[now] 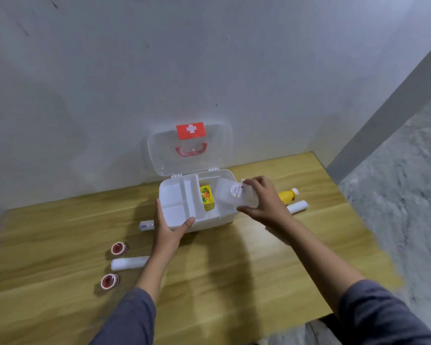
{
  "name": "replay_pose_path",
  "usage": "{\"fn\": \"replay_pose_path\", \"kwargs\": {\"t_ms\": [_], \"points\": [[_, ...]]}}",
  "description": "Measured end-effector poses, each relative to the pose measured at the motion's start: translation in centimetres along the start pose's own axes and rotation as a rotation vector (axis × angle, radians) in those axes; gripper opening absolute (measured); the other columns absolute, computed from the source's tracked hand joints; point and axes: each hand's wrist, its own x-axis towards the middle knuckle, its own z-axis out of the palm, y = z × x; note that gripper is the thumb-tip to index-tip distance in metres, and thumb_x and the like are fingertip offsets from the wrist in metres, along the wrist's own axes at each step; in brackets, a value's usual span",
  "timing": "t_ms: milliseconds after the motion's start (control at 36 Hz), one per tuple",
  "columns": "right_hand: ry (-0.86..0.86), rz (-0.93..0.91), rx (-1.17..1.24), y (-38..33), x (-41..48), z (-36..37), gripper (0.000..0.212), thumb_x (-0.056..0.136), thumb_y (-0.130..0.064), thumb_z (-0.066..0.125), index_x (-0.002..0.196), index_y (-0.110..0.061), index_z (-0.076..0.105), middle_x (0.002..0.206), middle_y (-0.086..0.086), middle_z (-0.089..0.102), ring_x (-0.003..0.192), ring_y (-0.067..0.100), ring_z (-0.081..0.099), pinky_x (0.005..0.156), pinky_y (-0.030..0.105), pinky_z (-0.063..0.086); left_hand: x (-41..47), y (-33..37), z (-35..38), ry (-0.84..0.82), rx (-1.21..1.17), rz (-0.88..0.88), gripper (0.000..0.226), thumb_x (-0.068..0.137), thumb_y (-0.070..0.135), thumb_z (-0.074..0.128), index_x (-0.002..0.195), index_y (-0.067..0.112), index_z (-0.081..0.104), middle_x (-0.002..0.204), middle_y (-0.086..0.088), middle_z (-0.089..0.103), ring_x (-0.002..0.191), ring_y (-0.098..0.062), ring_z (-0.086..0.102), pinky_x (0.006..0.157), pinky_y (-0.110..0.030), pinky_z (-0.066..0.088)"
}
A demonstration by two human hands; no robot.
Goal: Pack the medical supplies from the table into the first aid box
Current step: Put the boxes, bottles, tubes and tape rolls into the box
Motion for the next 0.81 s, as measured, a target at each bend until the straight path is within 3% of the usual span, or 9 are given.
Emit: {"fn": "replay_pose_path", "kwargs": {"t_ms": [139, 222, 306, 417, 528, 639, 806], "points": [[-0.306, -0.077, -0.275, -1.3, 4.6, 2.0, 0.071, 0.074, -0.027, 0.072, 0.134, -0.01, 0.038, 0.134, 0.01, 0.038, 0.125, 0.026, 0.031, 0.106, 0.037, 0.036, 0.2, -0.2, 0.0, -0.001, -0.015, -0.028, 0.108, 0.071, 0.025, 0.079, 0.149, 0.025, 0.004, 0.156, 0.002, 0.015, 0.141, -0.015, 0.017, 0.111, -0.032, 0.023], [-0.342, -0.129, -0.339, -1.9, 6.3, 3.4, 0.07, 0.075, -0.027, 0.073, 0.133, -0.007, 0.039, 0.136, 0.013, 0.037, 0.128, 0.028, 0.03, 0.108, 0.039, 0.034, 0.2, -0.3, 0.0, -0.01, -0.035, -0.029, 0.113, 0.066, 0.035, 0.082, 0.149, 0.029, 0.005, 0.156, 0.004, 0.015, 0.142, -0.013, 0.017, 0.115, -0.041, 0.025], [-0.378, -0.161, -0.332, -2.6, 7.7, 4.9, 0.07, 0.076, -0.026, 0.072, 0.134, -0.006, 0.038, 0.137, 0.015, 0.038, 0.132, 0.031, 0.029, 0.109, 0.041, 0.033, 0.2, -0.4, 0.2, 0.012, -0.042, -0.027, 0.109, 0.069, 0.028, 0.08, 0.148, 0.028, 0.004, 0.157, 0.006, 0.013, 0.142, -0.011, 0.016, 0.116, -0.043, 0.024], [-0.356, -0.185, -0.252, -2.9, 8.4, 6.7, 0.067, 0.075, -0.02, 0.071, 0.134, -0.008, 0.04, 0.134, 0.014, 0.042, 0.126, 0.031, 0.036, 0.106, 0.037, 0.031, 0.2, -0.6, 0.1, 0.009, -0.032, -0.028, 0.117, 0.057, 0.053, 0.079, 0.147, 0.034, 0.008, 0.156, 0.01, 0.017, 0.142, -0.008, 0.018, 0.115, -0.044, 0.025], [-0.269, -0.081, -0.033, -3.1, 7.6, 7.4, 0.071, 0.075, -0.013, 0.072, 0.136, -0.011, 0.037, 0.14, 0.015, 0.038, 0.129, 0.031, 0.034, 0.107, 0.035, 0.03, 0.0, -0.5, 0.0, 0.007, -0.031, -0.019, 0.113, 0.059, 0.053, 0.078, 0.147, 0.037, 0.009, 0.156, 0.011, 0.017, 0.142, -0.007, 0.017, 0.116, -0.043, 0.024], [-0.11, 0.184, 0.159, -3.2, 6.5, 7.1, 0.068, 0.08, -0.017, 0.07, 0.137, -0.009, 0.035, 0.142, 0.013, 0.035, 0.128, 0.025, 0.038, 0.102, 0.028, 0.033, 0.0, -0.5, 0.0, 0.005, -0.027, -0.016, 0.112, 0.059, 0.053, 0.078, 0.146, 0.038, 0.009, 0.155, 0.01, 0.019, 0.142, -0.008, 0.019, 0.115, -0.045, 0.026], [-0.188, 0.418, 0.192, -2.9, 6.8, 7.9, 0.064, 0.084, -0.025, 0.066, 0.137, -0.007, 0.035, 0.135, 0.013, 0.051, 0.12, 0.027, 0.052, 0.097, 0.034, 0.042, 0.1, -0.5, 0.2, 0.018, -0.03, -0.027, 0.116, 0.058, 0.051, 0.078, 0.147, 0.034, 0.006, 0.156, 0.009, 0.014, 0.142, -0.007, 0.017, 0.116, -0.041, 0.024]]}}
